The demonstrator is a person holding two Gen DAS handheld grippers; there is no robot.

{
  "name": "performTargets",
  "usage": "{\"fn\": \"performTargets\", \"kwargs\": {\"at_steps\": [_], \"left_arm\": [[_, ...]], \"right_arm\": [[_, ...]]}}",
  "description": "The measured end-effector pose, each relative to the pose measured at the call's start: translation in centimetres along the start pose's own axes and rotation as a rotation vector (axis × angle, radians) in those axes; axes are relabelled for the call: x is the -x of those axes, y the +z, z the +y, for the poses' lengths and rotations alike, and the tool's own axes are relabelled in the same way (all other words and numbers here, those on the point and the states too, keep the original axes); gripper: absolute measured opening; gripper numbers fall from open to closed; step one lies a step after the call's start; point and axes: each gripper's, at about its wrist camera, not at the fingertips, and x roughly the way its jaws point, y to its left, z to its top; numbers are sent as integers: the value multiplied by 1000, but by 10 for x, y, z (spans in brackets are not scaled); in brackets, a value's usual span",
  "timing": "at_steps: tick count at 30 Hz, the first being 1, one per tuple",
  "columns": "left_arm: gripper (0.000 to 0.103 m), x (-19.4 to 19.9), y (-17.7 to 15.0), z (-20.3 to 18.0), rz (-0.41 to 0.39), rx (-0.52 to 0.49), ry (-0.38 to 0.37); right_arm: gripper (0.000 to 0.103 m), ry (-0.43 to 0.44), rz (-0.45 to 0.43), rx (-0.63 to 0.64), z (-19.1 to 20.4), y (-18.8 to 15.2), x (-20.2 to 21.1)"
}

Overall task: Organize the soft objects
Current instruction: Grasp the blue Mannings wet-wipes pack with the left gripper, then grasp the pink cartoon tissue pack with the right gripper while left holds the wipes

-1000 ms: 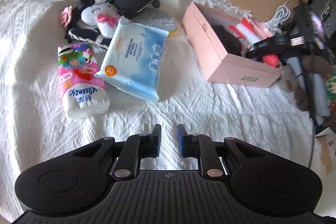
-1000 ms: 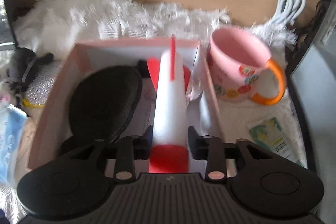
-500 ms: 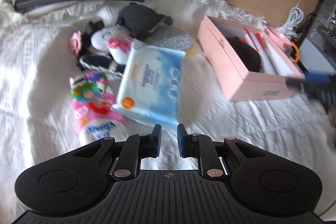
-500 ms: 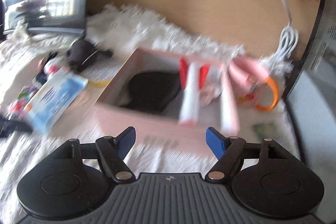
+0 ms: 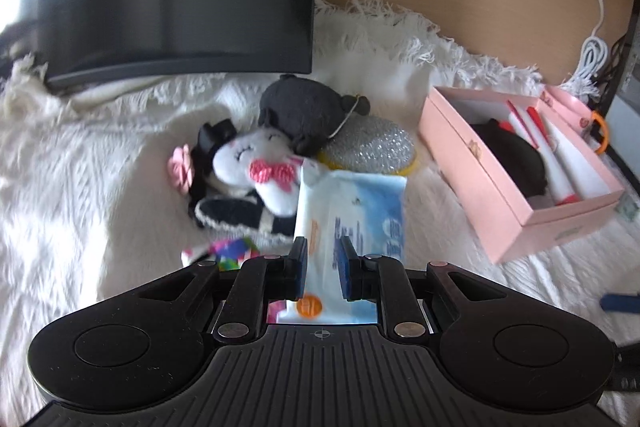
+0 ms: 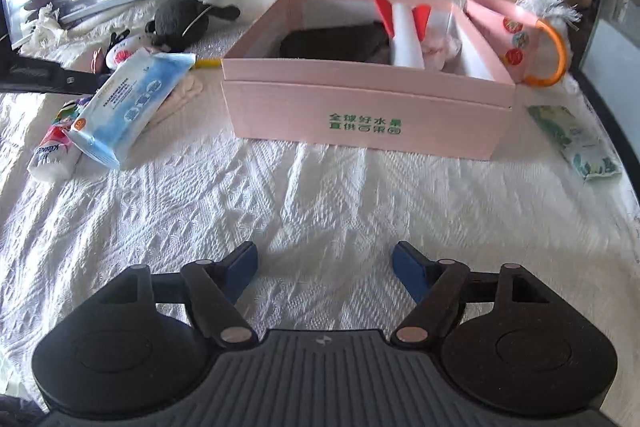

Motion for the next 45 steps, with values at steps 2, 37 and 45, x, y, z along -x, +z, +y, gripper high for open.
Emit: {"fn": "performTargets", "kwargs": {"at_steps": [2, 37, 45], "left_arm": [[18, -8, 4, -4, 3, -16, 9], [82, -66, -1, -10, 98, -18, -67], [81, -18, -10, 12, 81, 72, -131]], "right_arm": [[79, -10, -10, 11, 2, -3, 1], [103, 35, -3, 39, 8, -6, 0], [94, 135, -63, 165, 18, 16, 16]]}}
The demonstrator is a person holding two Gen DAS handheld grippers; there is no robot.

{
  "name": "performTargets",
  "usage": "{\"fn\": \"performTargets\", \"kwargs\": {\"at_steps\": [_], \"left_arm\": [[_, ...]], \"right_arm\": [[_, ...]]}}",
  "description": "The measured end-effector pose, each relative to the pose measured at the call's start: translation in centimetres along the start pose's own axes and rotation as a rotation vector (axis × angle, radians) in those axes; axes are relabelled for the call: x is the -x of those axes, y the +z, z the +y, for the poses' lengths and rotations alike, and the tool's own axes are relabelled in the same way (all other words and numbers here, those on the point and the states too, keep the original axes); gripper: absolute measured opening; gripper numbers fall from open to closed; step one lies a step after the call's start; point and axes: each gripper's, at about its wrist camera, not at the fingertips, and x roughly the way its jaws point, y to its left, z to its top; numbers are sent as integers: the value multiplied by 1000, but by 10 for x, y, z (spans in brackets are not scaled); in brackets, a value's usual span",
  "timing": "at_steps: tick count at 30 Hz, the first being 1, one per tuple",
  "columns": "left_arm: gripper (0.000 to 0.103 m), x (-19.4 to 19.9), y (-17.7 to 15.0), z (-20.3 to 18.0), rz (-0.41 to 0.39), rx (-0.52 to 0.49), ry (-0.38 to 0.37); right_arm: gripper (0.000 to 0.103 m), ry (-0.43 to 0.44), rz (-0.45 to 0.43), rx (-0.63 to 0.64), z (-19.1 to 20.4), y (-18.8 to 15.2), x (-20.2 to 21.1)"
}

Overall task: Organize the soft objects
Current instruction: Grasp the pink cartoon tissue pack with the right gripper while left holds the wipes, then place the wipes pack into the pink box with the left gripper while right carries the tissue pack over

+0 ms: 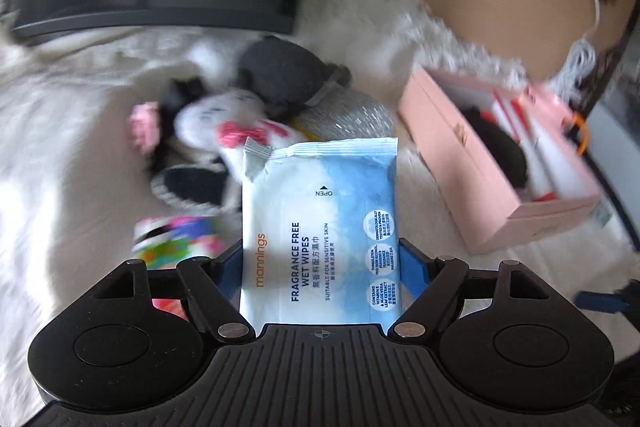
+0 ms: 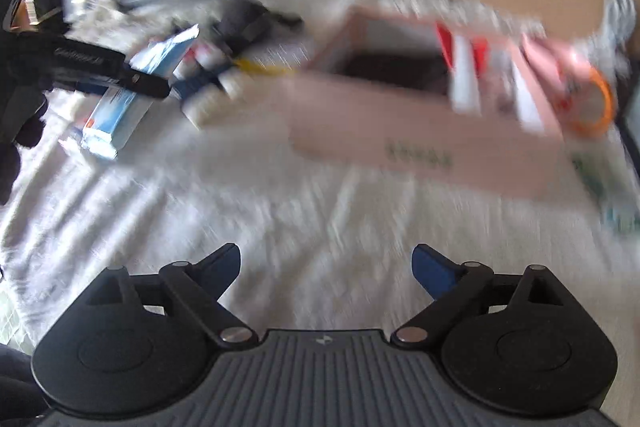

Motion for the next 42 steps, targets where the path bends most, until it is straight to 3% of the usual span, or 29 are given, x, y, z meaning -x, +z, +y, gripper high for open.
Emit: {"fn": "performTargets", "kwargs": {"at_steps": [4, 7, 11, 16, 21, 25, 27, 30, 36, 42], "left_arm": [[81, 46, -8, 24, -41, 110, 43], [81, 67, -15, 43, -33, 171, 103], [81, 93, -32, 60, -54, 236, 165], [81, 129, -57, 85, -87, 342, 225], [81, 146, -74, 93, -97, 386, 281], [81, 151, -86, 92, -81, 399, 309], [81, 153, -91, 88, -71, 403, 309], [81, 152, -98, 78, -55, 387, 289], [81, 135, -102, 57, 13, 340, 213], [81, 115, -89, 16, 67, 211, 96]], "right_arm": [[94, 78, -56, 102, 26, 27, -7], [85, 117, -75, 138, 49, 51, -25], [82, 190, -85, 203, 83, 77, -50], [82, 324, -35, 145, 130, 97, -73], [83, 315, 8, 24, 180, 118, -106], [83, 231, 81, 37, 204, 126, -134], [82, 217, 108, 77, 206, 122, -143], [65, 253, 80, 179, 205, 116, -133], [60, 255, -31, 245, 167, 104, -78], [59, 246, 1, 160, 92, 77, -12]]}}
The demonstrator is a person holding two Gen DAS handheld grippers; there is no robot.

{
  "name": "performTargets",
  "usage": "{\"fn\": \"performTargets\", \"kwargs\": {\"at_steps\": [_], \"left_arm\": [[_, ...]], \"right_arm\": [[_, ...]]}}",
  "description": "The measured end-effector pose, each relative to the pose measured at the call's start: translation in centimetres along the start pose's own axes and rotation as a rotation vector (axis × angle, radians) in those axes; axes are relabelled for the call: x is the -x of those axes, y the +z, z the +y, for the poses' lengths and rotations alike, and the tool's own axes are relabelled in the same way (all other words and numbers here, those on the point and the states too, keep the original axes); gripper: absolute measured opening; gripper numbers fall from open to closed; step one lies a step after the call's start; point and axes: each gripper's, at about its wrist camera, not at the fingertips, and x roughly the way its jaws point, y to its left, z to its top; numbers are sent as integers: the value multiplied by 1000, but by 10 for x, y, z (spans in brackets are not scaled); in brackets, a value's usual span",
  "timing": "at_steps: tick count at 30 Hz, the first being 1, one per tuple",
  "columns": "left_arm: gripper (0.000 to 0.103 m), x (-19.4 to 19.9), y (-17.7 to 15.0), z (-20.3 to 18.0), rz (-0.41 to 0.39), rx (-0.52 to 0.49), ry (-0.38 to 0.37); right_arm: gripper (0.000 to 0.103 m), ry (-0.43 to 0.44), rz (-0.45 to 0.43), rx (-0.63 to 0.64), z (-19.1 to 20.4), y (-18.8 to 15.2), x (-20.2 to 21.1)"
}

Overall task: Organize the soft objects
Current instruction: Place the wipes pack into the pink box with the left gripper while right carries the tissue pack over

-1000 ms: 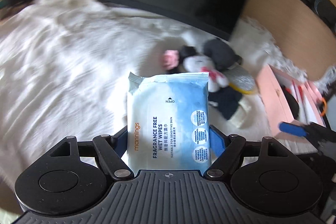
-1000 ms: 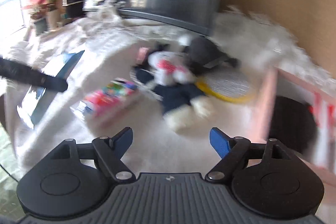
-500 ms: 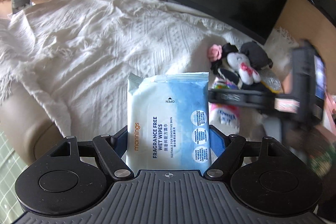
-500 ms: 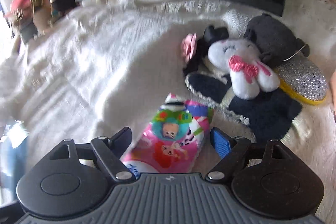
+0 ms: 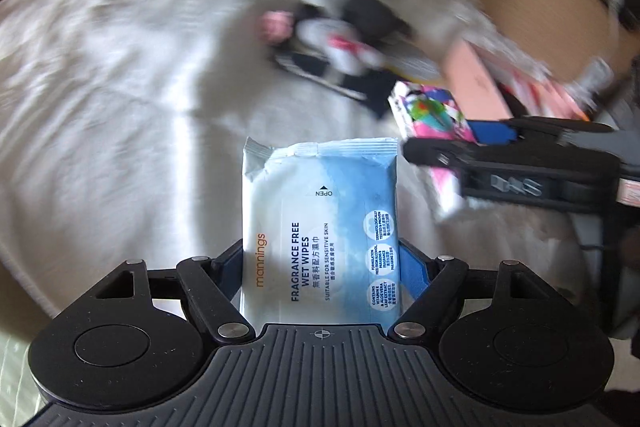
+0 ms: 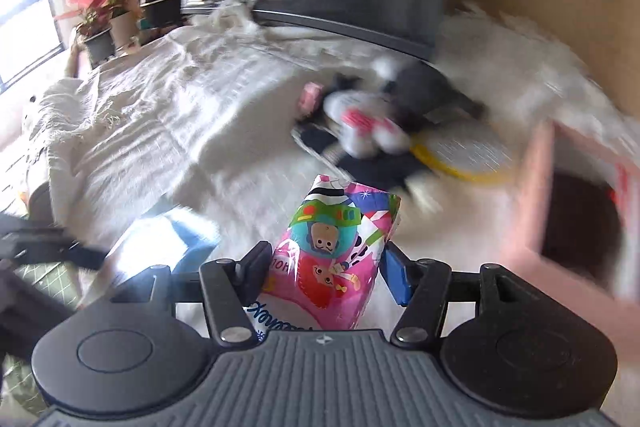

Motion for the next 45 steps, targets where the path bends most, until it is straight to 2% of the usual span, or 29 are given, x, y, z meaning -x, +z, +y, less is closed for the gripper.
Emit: {"fn": "performTargets", "kwargs": {"at_steps": [3, 7, 9, 12, 15, 21, 27, 30, 32, 34, 37, 42, 45], "left_arm": [[81, -11, 2, -29, 44, -78, -73], [81, -31, 3, -71, 113, -191, -177], [81, -43, 3, -92, 147, -252, -226], [81, -56, 7, -115, 180, -316, -274], [81, -60, 21, -131, 151, -356, -311], [81, -64, 79, -170, -2, -387, -365], [82, -106, 138, -225, -162, -420, -307], [82, -148, 148, -245, -110, -431, -226], [77, -169, 146, -246, -59, -417, -187], [77, -163, 143, -240, -84, -369, -202], [77, -137, 136, -221, -139, -291, -281], [76, -107, 116, -186, -136, -260, -295], [76, -94, 96, -167, -111, -246, -311]], "right_arm": [[59, -45, 11, -56, -21, -31, 36], [59, -179, 17, -149, -47, -70, 70], [59, -249, 21, -237, -67, -87, 86], [59, -337, 5, -320, -88, -107, 108], [59, -440, -26, -355, -98, -122, 130], [59, -523, -57, -404, -105, -134, 147], [59, -536, -92, -393, -97, -132, 150], [60, -537, -87, -386, -97, -133, 147], [60, -537, -75, -391, -99, -136, 148], [60, -530, -71, -403, -104, -138, 149], [60, -523, -86, -384, -115, -129, 147], [60, -472, -199, -266, -140, -72, 145], [60, -454, -219, -200, -158, -30, 124]]}}
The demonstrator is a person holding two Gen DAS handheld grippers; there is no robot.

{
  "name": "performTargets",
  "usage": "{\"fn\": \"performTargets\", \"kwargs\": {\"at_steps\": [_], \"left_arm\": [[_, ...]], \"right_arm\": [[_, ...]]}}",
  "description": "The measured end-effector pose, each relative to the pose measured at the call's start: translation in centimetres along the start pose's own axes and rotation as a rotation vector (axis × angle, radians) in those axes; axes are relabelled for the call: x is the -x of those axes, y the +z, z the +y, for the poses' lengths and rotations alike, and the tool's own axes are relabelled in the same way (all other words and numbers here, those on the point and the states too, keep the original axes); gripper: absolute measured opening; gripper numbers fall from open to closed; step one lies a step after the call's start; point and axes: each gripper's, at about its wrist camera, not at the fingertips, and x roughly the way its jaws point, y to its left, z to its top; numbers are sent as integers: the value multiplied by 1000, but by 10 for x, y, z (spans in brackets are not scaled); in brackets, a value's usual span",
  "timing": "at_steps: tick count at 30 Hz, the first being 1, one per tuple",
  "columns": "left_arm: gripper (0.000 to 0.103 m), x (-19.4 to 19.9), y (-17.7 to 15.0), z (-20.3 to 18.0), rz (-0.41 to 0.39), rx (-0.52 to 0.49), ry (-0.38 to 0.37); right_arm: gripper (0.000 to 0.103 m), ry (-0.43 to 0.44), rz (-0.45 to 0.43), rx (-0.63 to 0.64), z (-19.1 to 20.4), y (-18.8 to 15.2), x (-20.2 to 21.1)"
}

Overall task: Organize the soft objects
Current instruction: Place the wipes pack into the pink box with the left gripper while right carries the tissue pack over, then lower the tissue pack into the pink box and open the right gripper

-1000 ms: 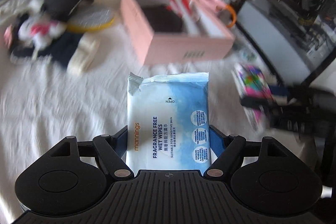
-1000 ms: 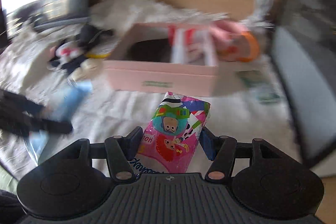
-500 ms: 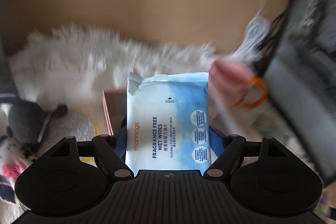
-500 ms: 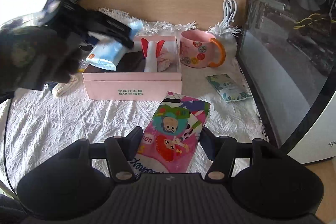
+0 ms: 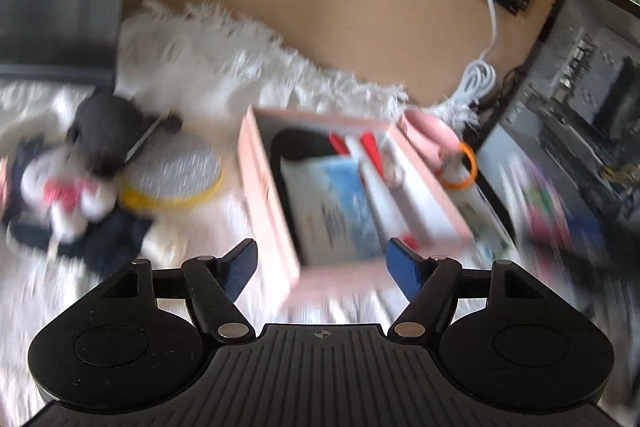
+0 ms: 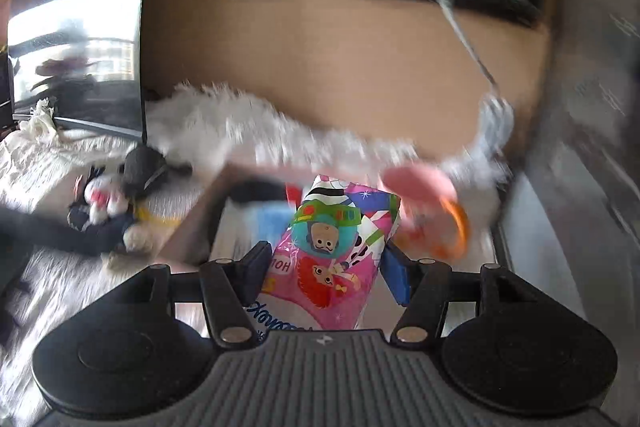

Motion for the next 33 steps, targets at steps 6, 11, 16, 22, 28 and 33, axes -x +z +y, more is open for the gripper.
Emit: {"fn": "performTargets", "kwargs": {"at_steps": [6, 11, 16, 22, 28, 33], "left_arm": [[76, 27, -43, 17, 83, 36, -1], [76, 43, -64, 47, 110, 120, 74], [76, 59, -72, 76, 104, 202, 151], [76, 54, -76, 89, 128, 242, 187], [76, 51, -75, 87, 134, 222, 191], [76, 52, -76, 94, 124, 228, 223]], "right_arm": [[60, 18, 38, 54, 13, 35, -90], [60, 2, 189, 48, 21, 12, -146], [57, 42, 249, -4, 18, -12, -145], [62, 43, 281, -15, 10, -10, -130], [69, 33, 217, 39, 13, -6, -101], [72, 36, 131, 87, 31, 4, -75]]}}
